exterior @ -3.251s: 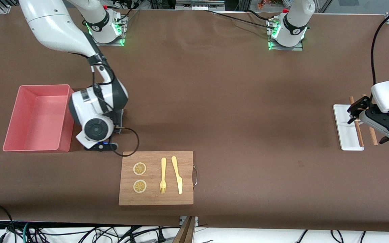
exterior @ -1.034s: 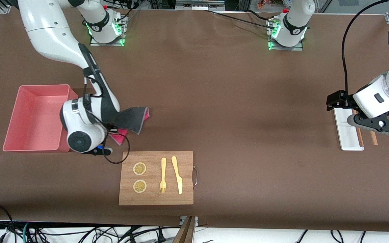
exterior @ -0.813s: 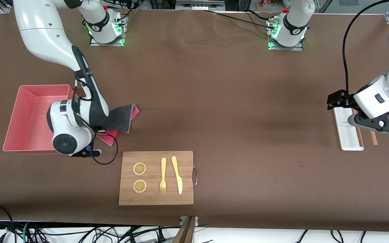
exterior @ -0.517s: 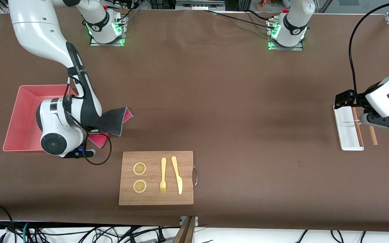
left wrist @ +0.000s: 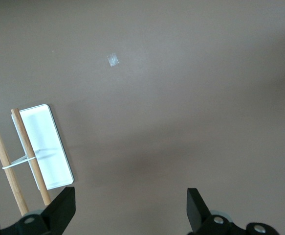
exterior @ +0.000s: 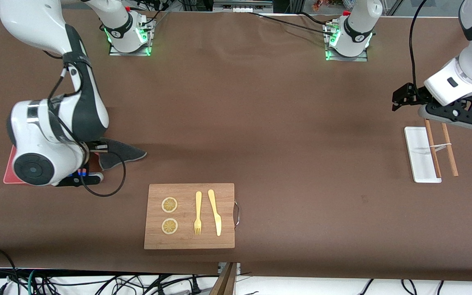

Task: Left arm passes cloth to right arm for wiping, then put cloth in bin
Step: 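Carry the cloth with the right gripper over the pink bin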

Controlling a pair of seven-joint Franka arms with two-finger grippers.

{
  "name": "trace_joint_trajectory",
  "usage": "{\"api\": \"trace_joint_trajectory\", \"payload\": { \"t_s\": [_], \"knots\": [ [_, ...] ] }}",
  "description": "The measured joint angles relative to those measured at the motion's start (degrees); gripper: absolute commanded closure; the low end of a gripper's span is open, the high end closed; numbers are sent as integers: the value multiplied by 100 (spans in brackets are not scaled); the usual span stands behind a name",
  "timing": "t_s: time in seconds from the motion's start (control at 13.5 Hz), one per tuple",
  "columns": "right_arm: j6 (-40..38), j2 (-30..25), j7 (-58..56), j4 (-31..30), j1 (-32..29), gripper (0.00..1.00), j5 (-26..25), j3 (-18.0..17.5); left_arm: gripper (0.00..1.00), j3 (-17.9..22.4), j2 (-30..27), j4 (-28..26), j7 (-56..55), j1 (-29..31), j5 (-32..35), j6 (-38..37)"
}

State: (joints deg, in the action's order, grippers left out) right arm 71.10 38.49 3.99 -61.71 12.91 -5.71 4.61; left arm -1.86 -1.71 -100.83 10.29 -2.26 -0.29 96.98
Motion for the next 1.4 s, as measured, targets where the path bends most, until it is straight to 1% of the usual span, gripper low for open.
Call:
{"api": "trace_joint_trajectory", "payload": {
  "t_s": [0.15,0.22,0.37,0.59,0.74,0.89,1.4],
  "knots": [
    [-522,-89,-455,368,-91,100,-16,120,0,-9,-31,86,-126,-4,1,-100],
    [-717,-159,-808,480,-168,100,-30,280,0,-22,-16,119,-317,-13,19,-101],
    [-842,-299,-1837,556,-393,100,-49,761,0,-97,19,159,-695,-21,83,-101],
    [-845,-390,-3211,559,-675,100,-48,1532,0,-132,52,193,-865,-39,106,-101],
    [-806,-385,-3717,554,-696,100,-47,1846,0,-124,71,200,-889,-38,108,-109],
    [-590,-356,-4033,448,-708,100,-48,1966,0,-126,74,206,-898,-38,108,-138],
    [221,-197,-4130,-450,-739,100,-43,1975,0,-102,74,218,-922,-16,108,-258]
  ]
}}
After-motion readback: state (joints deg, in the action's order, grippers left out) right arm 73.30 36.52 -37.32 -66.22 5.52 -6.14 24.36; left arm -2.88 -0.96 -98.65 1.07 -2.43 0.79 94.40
